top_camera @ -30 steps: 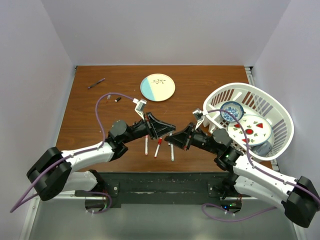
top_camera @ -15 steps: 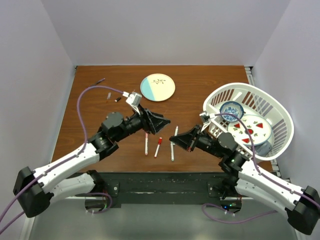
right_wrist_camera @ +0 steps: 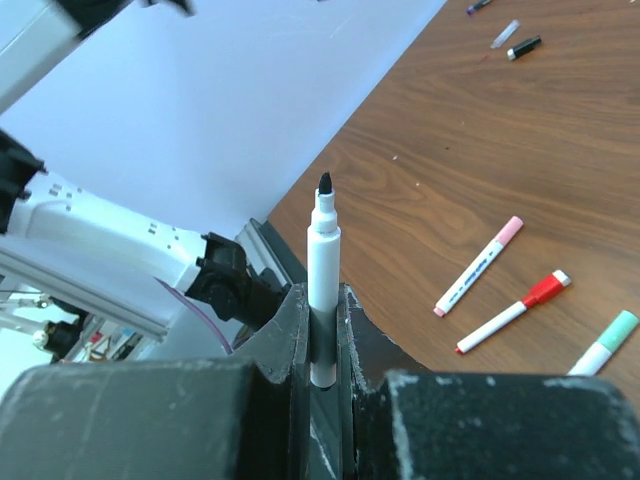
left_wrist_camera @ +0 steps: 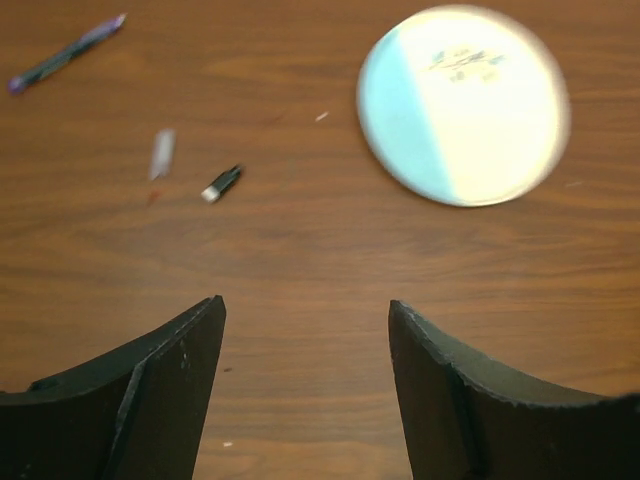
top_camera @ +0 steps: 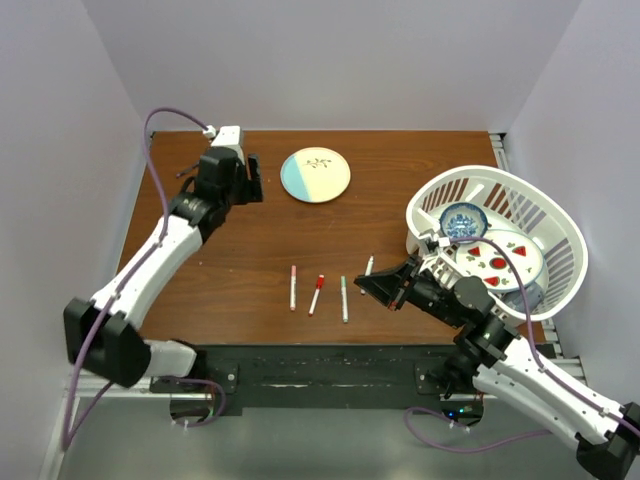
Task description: Insert the pens into the pen caps
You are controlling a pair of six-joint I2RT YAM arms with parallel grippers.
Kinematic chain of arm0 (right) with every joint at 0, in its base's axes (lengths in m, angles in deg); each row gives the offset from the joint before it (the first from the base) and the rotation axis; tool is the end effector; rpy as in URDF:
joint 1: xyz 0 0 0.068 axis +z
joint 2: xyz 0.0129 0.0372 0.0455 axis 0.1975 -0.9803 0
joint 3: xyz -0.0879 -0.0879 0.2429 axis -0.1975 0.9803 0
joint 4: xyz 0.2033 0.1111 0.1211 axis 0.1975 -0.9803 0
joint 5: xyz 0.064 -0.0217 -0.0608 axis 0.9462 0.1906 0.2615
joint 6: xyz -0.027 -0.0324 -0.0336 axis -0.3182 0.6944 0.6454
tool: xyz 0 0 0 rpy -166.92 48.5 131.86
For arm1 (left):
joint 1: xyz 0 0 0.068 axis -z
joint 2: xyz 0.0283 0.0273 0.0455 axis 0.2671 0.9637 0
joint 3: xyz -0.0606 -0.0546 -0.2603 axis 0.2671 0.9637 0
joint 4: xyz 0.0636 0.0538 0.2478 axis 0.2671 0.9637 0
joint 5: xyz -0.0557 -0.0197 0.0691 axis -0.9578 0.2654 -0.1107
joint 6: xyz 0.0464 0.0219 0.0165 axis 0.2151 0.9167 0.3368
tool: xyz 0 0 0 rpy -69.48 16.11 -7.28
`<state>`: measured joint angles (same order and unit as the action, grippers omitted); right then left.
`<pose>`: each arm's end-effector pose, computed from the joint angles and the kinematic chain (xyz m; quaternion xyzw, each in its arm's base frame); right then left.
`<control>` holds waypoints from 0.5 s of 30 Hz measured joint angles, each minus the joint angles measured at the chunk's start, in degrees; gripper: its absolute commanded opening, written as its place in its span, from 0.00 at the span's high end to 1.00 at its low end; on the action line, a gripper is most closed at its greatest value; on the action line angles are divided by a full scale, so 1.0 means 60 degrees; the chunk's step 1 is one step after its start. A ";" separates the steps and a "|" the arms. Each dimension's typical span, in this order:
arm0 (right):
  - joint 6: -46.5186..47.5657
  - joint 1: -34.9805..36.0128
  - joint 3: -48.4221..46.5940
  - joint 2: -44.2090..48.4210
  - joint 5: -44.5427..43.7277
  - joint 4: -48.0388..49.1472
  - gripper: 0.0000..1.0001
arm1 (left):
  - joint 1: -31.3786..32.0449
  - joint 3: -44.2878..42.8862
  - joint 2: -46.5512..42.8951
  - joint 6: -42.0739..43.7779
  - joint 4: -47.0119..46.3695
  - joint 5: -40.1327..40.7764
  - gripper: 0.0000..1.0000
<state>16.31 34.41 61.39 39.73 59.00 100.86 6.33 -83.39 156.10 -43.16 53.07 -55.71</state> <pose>0.0955 0.1080 0.2733 -0.0904 0.6742 0.5545 0.4794 0.2815 -0.1031 0.3448 -0.0445 0.8578 -0.0737 0.5067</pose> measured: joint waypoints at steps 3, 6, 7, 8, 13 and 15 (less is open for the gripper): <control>0.0080 0.0000 0.0000 0.0168 -0.0106 -0.0229 1.00 | -0.1359 -0.0291 0.1202 0.0251 0.0433 -0.0586 0.37; 0.0135 0.0000 0.0000 0.0182 -0.0157 -0.0346 1.00 | -0.2725 -0.0736 0.2390 0.0321 0.0535 -0.1290 0.37; 0.0146 0.0000 0.0004 0.0178 -0.0160 -0.0390 1.00 | -0.3173 -0.0918 0.2816 0.0331 0.0517 -0.1475 0.37; 0.0149 0.0000 0.0007 0.0178 -0.0160 -0.0412 1.00 | -0.3428 -0.1016 0.3089 0.0357 0.0481 -0.1534 0.36; 0.0208 0.0000 0.0029 0.0109 -0.0157 -0.0419 1.00 | -0.3781 -0.1778 0.4426 0.0827 0.0335 -0.1971 0.37; 0.0226 0.0000 0.0029 0.0026 -0.0157 -0.0419 1.00 | -0.3690 -0.2069 0.4863 0.1082 0.0058 -0.2306 0.38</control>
<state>17.66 34.41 61.56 39.88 58.06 98.34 -15.81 -95.80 185.28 -36.67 53.42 -69.55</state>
